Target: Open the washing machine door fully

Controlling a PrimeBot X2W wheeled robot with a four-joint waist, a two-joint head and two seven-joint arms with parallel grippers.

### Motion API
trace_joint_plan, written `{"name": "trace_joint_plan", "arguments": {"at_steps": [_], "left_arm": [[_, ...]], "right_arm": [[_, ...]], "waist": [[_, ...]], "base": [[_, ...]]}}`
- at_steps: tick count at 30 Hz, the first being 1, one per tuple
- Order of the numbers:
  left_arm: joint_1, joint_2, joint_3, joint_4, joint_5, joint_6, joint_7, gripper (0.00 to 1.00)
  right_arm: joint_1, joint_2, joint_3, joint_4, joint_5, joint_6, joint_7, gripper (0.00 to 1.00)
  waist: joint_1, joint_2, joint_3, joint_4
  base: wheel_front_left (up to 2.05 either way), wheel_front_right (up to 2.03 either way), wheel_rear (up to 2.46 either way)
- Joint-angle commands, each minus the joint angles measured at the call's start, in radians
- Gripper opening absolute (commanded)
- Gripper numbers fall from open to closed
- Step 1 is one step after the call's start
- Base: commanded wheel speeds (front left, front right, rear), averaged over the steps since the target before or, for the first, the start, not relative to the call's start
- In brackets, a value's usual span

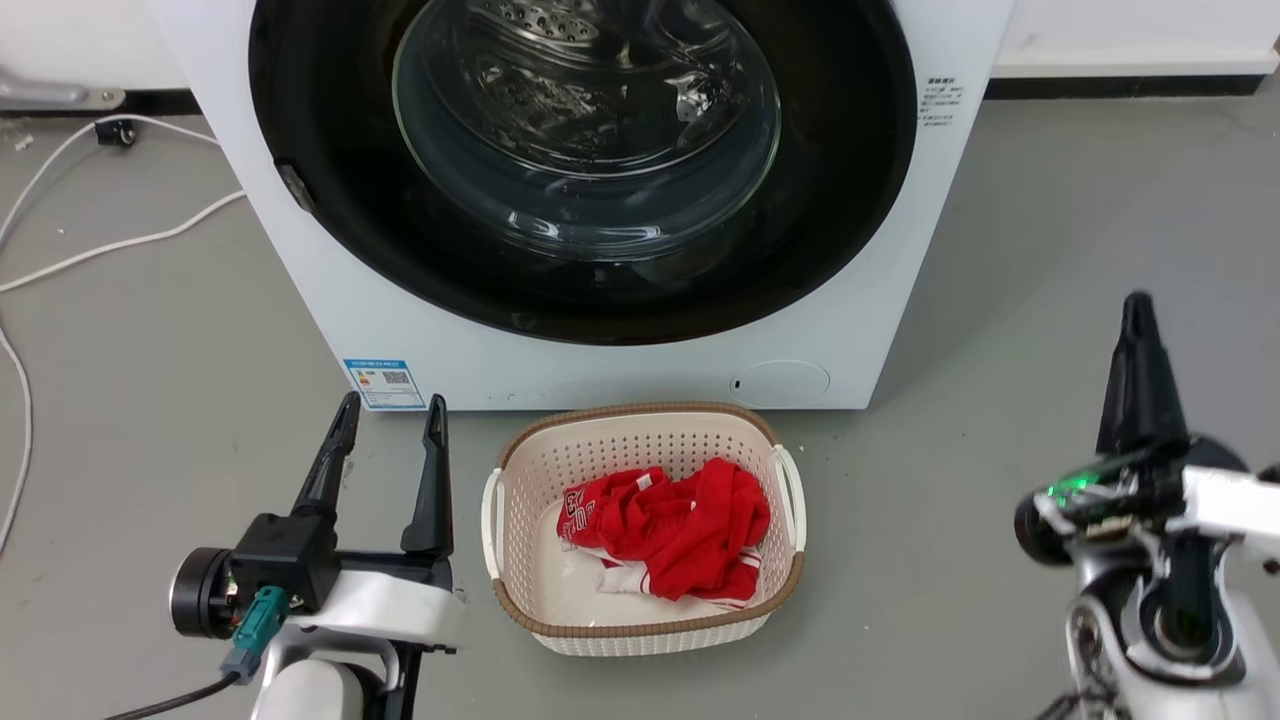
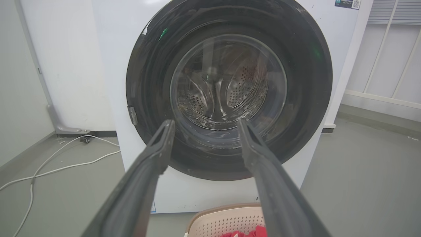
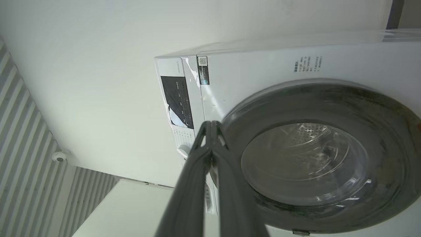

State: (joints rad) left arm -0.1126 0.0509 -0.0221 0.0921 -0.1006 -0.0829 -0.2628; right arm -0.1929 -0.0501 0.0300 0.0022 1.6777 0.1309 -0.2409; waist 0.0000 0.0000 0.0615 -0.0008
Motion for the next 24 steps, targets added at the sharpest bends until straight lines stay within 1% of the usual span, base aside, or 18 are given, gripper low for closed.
{"name": "trace_joint_plan", "arguments": {"at_steps": [1,3,8,10,11,14,18,21,24], "left_arm": [[-0.019,-0.001,0.005,-0.007,-0.002,0.005,-0.003,1.00],[-0.023,-0.001,0.005,-0.013,-0.003,0.005,-0.003,1.00],[-0.045,-0.001,0.008,-0.030,-0.006,0.003,-0.003,1.00],[-0.051,-0.001,0.007,-0.034,-0.007,0.000,-0.003,1.00],[-0.051,-0.001,0.007,-0.034,-0.007,0.000,-0.003,1.00],[-0.063,0.000,0.005,-0.045,-0.008,-0.002,-0.003,1.00],[-0.080,-0.001,-0.004,-0.057,-0.008,0.000,-0.003,1.00],[-0.086,-0.001,-0.016,-0.062,-0.012,0.005,-0.003,1.00],[-0.101,-0.001,-0.024,-0.070,-0.015,0.008,-0.003,1.00]], "right_arm": [[-0.051,-0.011,-0.014,0.027,0.036,0.000,0.014,0.00],[-0.119,-0.033,-0.026,0.072,0.096,0.000,0.027,0.00],[-0.313,-0.125,-0.019,0.229,0.195,0.000,0.053,0.00],[-0.397,-0.178,0.001,0.296,0.208,0.000,0.064,0.00],[-0.397,-0.178,0.001,0.296,0.208,0.000,0.064,0.00],[-0.517,-0.242,0.046,0.407,0.220,0.000,0.083,0.00],[-0.682,-0.323,0.131,0.541,0.201,0.000,0.138,0.00],[-0.781,-0.358,0.199,0.622,0.184,0.000,0.184,0.00],[-0.887,-0.388,0.274,0.699,0.162,0.000,0.254,0.00]], "waist": [[0.0000,0.0000,0.013,0.000],[0.0000,0.0000,0.027,0.003],[0.0000,0.0000,0.066,0.012],[0.0000,0.0000,0.081,0.017],[0.0000,0.0000,0.081,0.017],[0.0000,0.0000,0.104,0.024],[0.0000,0.0000,0.133,0.034],[0.0000,0.0000,0.150,0.040],[0.0000,0.0000,0.169,0.045]], "base": [[0.00,0.00,0.00],[0.00,0.00,0.00],[0.00,0.00,0.00],[0.00,0.00,0.00],[0.00,0.00,0.00],[0.00,0.00,0.00],[0.00,0.00,0.00],[0.00,0.00,0.00],[0.00,0.00,0.00]]}}
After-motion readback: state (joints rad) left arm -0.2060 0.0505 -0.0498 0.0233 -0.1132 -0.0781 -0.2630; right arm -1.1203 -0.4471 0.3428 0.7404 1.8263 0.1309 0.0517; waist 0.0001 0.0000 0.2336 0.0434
